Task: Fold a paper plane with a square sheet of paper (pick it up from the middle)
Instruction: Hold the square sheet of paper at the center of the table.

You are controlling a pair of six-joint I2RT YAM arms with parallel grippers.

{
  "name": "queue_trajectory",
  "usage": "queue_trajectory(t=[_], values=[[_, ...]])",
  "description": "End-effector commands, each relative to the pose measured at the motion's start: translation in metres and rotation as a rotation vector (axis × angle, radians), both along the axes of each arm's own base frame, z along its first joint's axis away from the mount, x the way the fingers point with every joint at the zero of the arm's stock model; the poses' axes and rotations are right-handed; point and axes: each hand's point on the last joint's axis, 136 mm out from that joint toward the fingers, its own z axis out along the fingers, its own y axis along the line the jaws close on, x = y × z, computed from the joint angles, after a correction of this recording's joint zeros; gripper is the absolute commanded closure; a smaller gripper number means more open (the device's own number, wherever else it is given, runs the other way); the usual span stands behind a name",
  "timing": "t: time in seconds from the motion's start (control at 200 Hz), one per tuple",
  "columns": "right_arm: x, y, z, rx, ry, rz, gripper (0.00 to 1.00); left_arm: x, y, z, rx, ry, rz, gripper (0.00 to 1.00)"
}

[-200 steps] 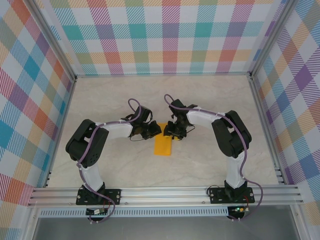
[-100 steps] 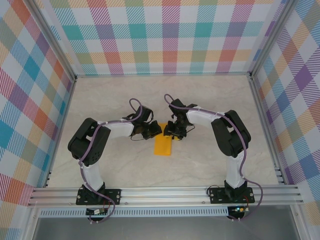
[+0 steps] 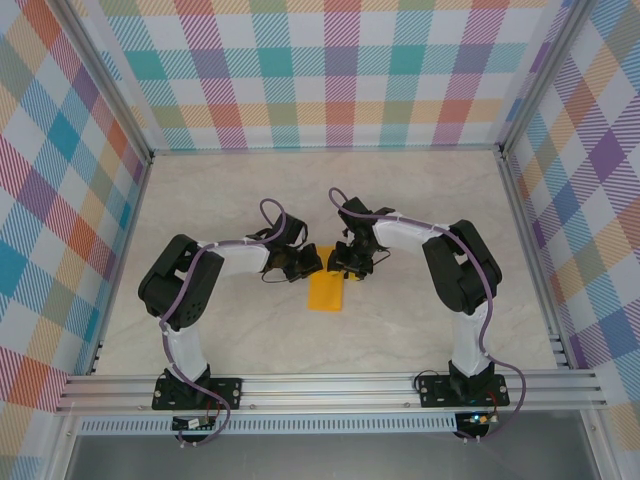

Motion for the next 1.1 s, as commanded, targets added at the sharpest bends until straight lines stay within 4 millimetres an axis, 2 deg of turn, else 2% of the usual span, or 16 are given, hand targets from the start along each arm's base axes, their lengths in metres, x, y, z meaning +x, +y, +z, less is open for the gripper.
queue_trajectory(t=[0.0, 0.075, 0.195, 0.34, 0.43, 0.535, 0.625, 0.735, 0.985, 1.095], values=[[-0.014, -0.018, -0.048, -0.119, 0.059, 0.009, 0.55, -0.022, 0.017, -0.021, 0.111, 0.087, 0.001, 0.95], [-0.006, -0.011, -0.033, -0.083, 0.031, 0.004, 0.53, -0.026, 0.021, -0.025, 0.128, 0.097, -0.001, 0.95], [0.01, -0.005, 0.005, -0.029, -0.058, -0.042, 0.47, -0.03, 0.024, -0.031, 0.145, 0.113, -0.005, 0.96], [0.018, -0.025, 0.04, -0.037, -0.166, -0.122, 0.44, -0.033, 0.026, -0.036, 0.154, 0.124, -0.007, 0.97], [0.019, -0.03, 0.054, -0.027, -0.221, -0.118, 0.48, -0.033, 0.027, -0.036, 0.158, 0.123, -0.007, 0.97], [0.016, -0.005, 0.066, 0.124, -0.237, -0.048, 0.61, -0.032, 0.028, -0.036, 0.167, 0.121, -0.003, 0.98], [0.011, 0.013, 0.066, 0.224, -0.197, -0.007, 0.72, -0.032, 0.029, -0.036, 0.17, 0.121, 0.001, 0.98], [0.006, 0.024, 0.059, 0.274, -0.146, 0.008, 0.82, -0.031, 0.03, -0.037, 0.177, 0.12, 0.004, 0.98], [-0.004, 0.022, 0.034, 0.218, -0.05, 0.008, 0.85, -0.031, 0.028, -0.039, 0.173, 0.135, 0.006, 0.98], [-0.007, 0.028, 0.031, 0.224, -0.022, 0.02, 0.85, -0.031, 0.028, -0.038, 0.176, 0.139, 0.005, 0.98]])
